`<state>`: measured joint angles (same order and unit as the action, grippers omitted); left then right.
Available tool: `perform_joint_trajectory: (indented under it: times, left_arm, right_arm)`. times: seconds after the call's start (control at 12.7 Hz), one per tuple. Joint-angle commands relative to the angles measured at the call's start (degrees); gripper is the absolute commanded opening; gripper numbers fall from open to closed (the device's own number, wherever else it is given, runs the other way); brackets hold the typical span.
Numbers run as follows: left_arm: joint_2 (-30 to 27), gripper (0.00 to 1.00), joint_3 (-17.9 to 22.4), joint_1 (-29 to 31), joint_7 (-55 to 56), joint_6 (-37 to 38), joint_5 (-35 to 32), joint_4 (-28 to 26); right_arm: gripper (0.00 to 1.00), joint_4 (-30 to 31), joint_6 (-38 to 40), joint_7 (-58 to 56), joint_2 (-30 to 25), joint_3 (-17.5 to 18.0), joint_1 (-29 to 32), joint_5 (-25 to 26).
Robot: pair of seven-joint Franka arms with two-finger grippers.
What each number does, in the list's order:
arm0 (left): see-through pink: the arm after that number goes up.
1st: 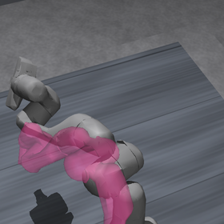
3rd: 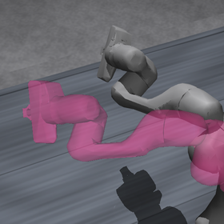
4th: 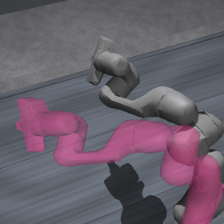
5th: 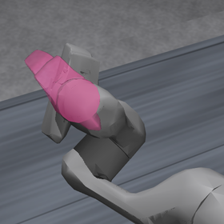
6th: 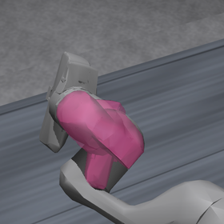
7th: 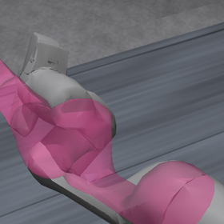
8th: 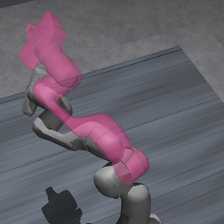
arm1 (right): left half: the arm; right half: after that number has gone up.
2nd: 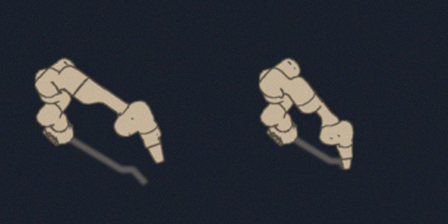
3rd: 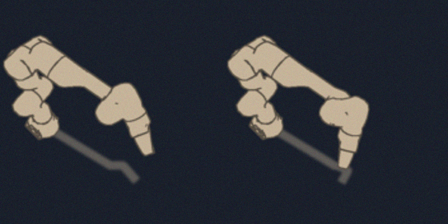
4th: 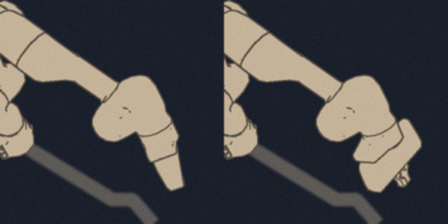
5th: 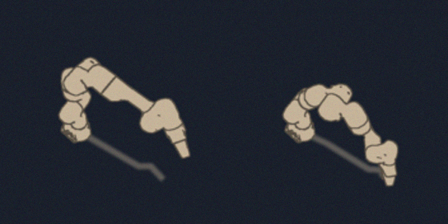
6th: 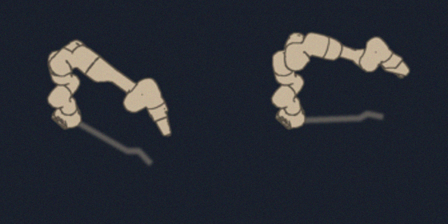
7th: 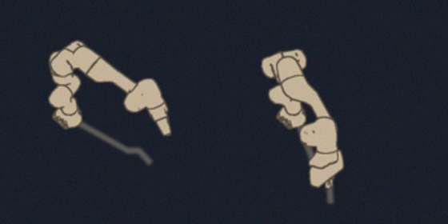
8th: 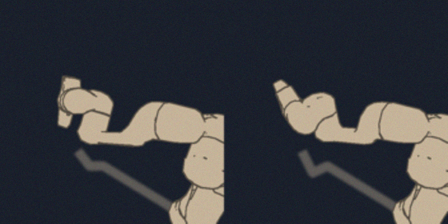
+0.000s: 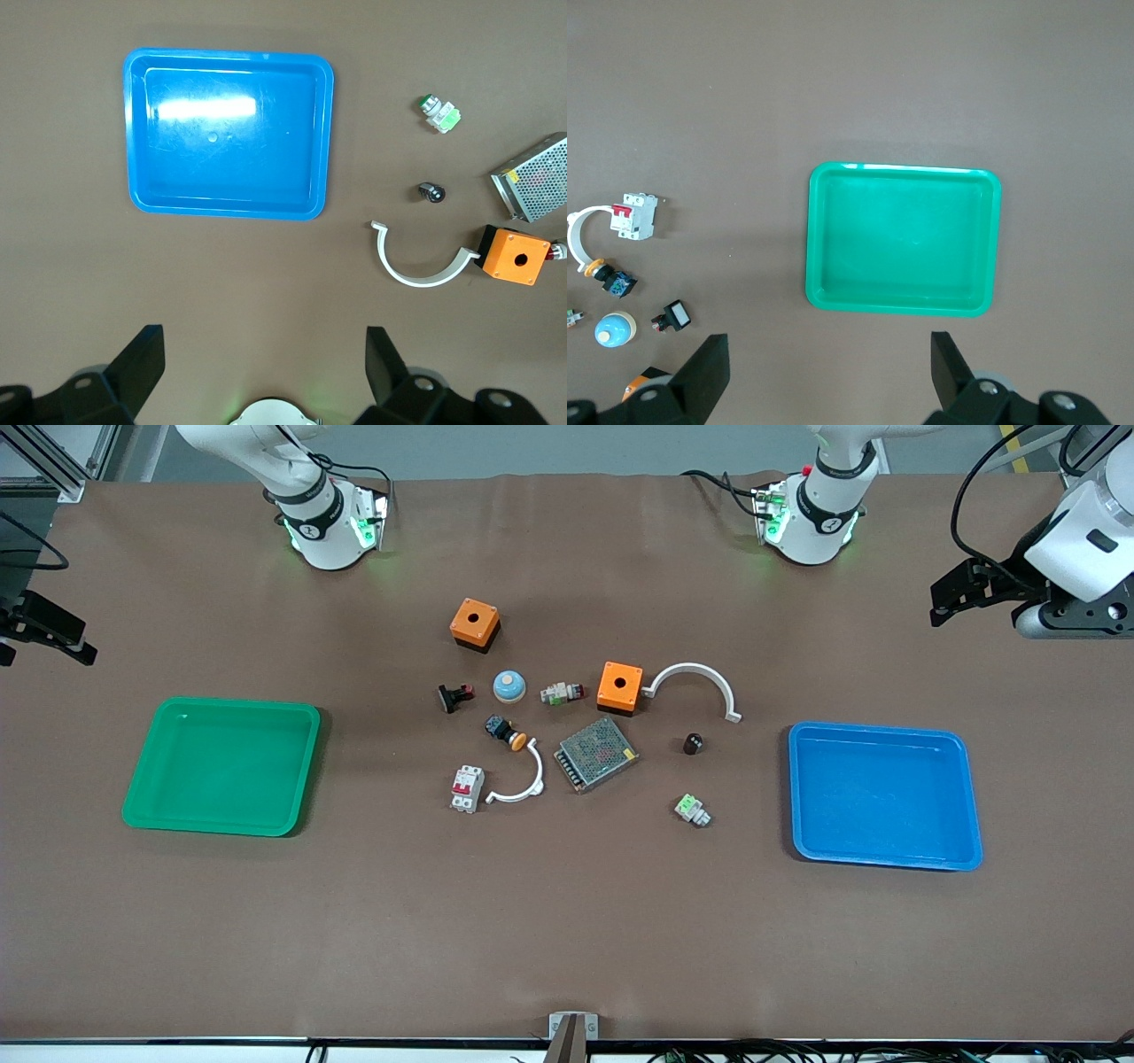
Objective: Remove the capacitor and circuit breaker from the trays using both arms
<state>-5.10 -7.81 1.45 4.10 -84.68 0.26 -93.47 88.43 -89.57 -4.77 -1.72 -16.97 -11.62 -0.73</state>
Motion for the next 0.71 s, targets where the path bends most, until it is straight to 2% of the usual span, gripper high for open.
perform_joint_trajectory:
  times: [0.0,0.39,0.63]
  left_arm:
    - [-0.2,1.0,-0.1,0.0,0.1,0.8,0.1,1.2]
    - [0.4,1.0,-0.1,0.2,-0.1,0.8,0.1,2.4]
    - [0.4,1.0,-0.1,0.2,-0.2,0.8,0.1,2.4]
  right_arm:
    - [1.0,0.6,-0.8,-0.1,-1.4,0.5,0.2,1.1]
    - [1.0,-0.5,-1.0,0.0,-0.6,0.4,1.2,0.6]
    - [1.0,-1.3,-1.1,7.4,-0.4,0.6,0.5,0.1]
